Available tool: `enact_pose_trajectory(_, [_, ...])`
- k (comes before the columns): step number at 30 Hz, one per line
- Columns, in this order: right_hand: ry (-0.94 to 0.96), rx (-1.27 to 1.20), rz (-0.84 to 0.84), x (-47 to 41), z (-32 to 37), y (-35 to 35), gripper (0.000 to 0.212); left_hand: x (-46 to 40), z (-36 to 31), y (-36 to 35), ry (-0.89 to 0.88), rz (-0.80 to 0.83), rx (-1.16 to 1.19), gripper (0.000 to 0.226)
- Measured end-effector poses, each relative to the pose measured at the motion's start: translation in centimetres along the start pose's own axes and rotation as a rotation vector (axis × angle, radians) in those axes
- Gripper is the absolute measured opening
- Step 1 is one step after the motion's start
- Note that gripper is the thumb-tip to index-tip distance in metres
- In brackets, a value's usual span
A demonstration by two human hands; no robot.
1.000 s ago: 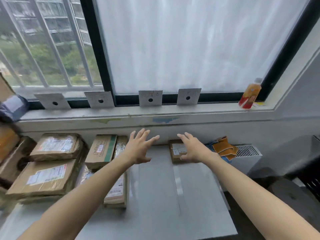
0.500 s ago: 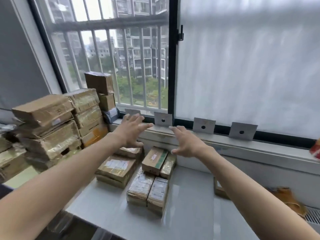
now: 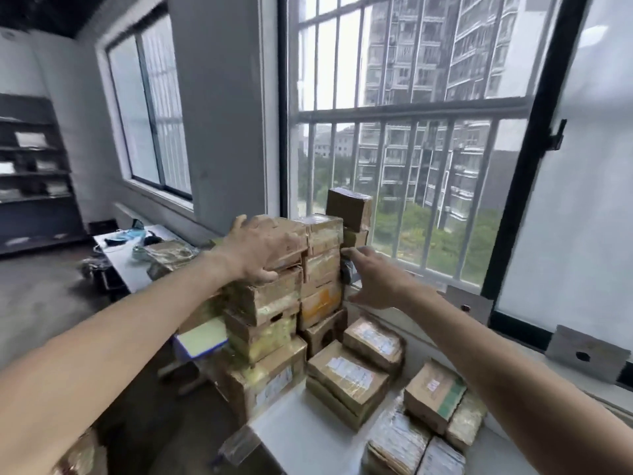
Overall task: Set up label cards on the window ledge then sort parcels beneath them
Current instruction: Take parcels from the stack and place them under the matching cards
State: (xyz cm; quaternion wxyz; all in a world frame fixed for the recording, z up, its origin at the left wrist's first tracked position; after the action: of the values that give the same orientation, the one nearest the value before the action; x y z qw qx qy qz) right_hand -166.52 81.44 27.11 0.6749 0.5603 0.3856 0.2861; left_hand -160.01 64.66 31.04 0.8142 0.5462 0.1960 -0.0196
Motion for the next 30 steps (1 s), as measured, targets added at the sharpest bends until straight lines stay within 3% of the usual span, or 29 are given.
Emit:
enact_pose_trajectory(6, [0.046, 0.021, -0.011, -9.5, 3.8, -1.9, 0.095, -3.9, 8.9, -4.4, 0.046, 0.024, 0.03, 0.089])
enact_pose_trajectory(12, [-0.048, 0.083, 0.024, -14.9, 3.4, -4.3, 0.098, -9.0, 11.1, -9.4, -0.046, 0.102, 0.122, 0.091])
enact_pose_trajectory(22, [-0.243, 0.049, -0.006, -17.5, -6.0, -3.9, 0.093, -19.5, 5.4, -10.9, -0.236, 0.067, 0.26, 0.084])
enact_pose_trajectory(30, [-0.285, 0.015, -0.027, -20.4, -14.7, -3.9, 0.094, -28.1, 0.5, -12.2, -0.292, 0.061, 0.263, 0.077])
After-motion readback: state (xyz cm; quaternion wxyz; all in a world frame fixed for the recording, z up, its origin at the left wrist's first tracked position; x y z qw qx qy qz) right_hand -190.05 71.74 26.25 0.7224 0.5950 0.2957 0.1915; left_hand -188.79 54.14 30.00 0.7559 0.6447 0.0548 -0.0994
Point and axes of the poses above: each hand's wrist, its own x-axis away from the middle knuckle, its own y-axis out of the back of the hand, z = x × y, the point moved 10 cm from there along -x, towards the middle knuckle, and after that the axes turned 12 degrees about y, right-handed, at the moved point
